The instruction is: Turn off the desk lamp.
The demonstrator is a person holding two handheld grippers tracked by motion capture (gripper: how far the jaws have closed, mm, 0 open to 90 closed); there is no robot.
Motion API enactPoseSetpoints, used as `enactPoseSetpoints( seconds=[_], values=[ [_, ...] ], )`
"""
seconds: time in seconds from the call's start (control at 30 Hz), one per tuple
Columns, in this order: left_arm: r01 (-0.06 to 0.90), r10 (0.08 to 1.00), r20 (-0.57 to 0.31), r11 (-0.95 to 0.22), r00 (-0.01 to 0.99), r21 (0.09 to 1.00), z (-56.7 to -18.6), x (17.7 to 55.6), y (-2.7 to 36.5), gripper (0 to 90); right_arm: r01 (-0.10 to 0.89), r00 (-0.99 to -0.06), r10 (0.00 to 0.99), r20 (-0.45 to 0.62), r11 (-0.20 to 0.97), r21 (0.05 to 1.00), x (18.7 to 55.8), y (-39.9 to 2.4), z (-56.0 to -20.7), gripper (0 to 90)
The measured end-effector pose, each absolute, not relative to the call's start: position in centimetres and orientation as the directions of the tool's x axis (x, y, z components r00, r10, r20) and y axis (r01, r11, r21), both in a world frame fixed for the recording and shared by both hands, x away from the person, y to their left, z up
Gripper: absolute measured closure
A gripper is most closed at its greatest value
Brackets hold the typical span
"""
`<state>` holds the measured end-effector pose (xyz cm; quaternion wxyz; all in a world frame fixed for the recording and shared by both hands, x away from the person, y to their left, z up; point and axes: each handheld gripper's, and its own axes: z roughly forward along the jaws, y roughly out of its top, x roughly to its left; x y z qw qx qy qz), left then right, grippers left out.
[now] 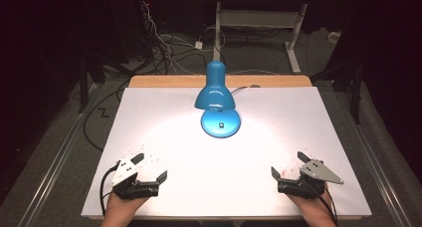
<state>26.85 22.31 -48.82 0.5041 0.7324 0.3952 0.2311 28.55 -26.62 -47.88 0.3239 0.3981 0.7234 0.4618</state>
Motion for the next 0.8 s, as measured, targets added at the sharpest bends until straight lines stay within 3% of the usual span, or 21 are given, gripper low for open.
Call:
enactPoseSetpoints(
  seconds=[0.13, 0.57, 0.8],
  values=[
    [0.32, 0.813, -0.035, -0.189, 0.581, 0.928, -48.74, 26.91, 22.1, 0.0, 0.278, -0.487, 0.866, -0.113, 0.276, 0.92, 28.85, -26.81, -48.21, 0.4],
    [0.359, 0.8, -0.083, -0.171, 0.594, 0.917, -49.09, 26.91, 22.29, 0.0, 0.275, -0.485, 0.868, -0.103, 0.263, 0.925, 28.62, -26.94, -48.18, 0.6],
    [0.354, 0.799, -0.078, -0.175, 0.596, 0.919, -49.07, 26.92, 22.2, 0.0, 0.277, -0.506, 0.854, -0.121, 0.294, 0.915, 28.52, -26.52, -48.17, 5.2]
  ],
)
